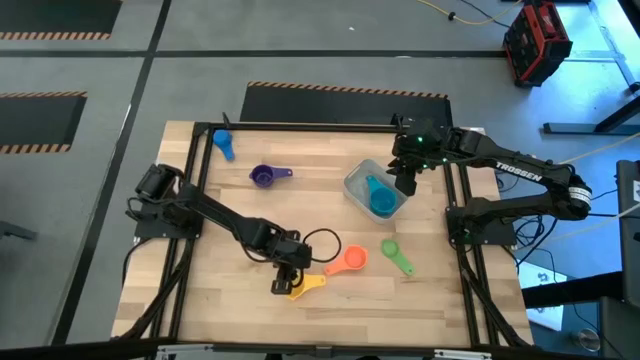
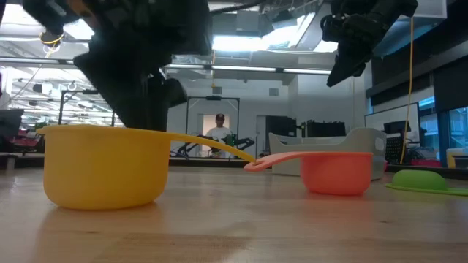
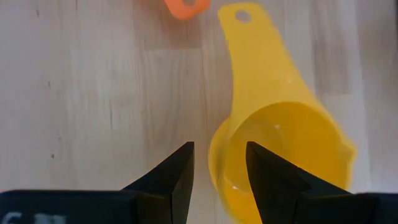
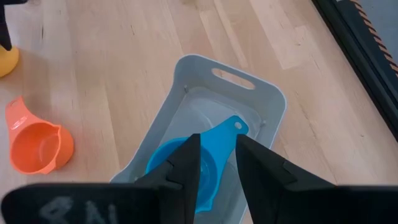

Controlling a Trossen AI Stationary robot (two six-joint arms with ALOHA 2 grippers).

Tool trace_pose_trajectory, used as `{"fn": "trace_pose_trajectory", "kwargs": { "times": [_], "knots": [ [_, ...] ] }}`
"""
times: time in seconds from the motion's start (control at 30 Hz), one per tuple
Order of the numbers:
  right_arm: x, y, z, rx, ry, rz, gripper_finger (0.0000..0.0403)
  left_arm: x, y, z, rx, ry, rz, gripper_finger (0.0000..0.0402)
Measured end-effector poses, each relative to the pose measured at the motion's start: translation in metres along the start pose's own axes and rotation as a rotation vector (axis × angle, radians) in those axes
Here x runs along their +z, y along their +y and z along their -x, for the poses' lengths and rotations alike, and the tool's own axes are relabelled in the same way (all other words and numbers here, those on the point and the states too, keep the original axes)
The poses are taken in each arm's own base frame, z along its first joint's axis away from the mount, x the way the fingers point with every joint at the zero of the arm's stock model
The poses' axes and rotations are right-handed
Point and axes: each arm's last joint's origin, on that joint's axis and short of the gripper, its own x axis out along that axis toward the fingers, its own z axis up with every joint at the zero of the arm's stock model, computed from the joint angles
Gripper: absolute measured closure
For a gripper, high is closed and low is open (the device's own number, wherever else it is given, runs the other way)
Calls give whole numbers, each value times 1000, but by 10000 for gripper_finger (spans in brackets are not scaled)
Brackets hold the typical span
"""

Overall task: Nest measuring cups in basket
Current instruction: Stack the yellow measuring cup on top of the light blue measuring cup in the bin

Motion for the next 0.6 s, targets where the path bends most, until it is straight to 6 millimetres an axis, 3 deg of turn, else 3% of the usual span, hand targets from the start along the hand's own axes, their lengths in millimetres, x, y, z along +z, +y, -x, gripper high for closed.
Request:
{"fn": "trace_pose_trajectory", "kwargs": {
  "times": [0.3,0.6],
  "knots": [
    [0,0,0,0,0,0,296,-2,2,-6,-1,26,5,283],
    [0,0,0,0,0,0,296,-2,3,-6,-4,30,10,374]
  ]
}}
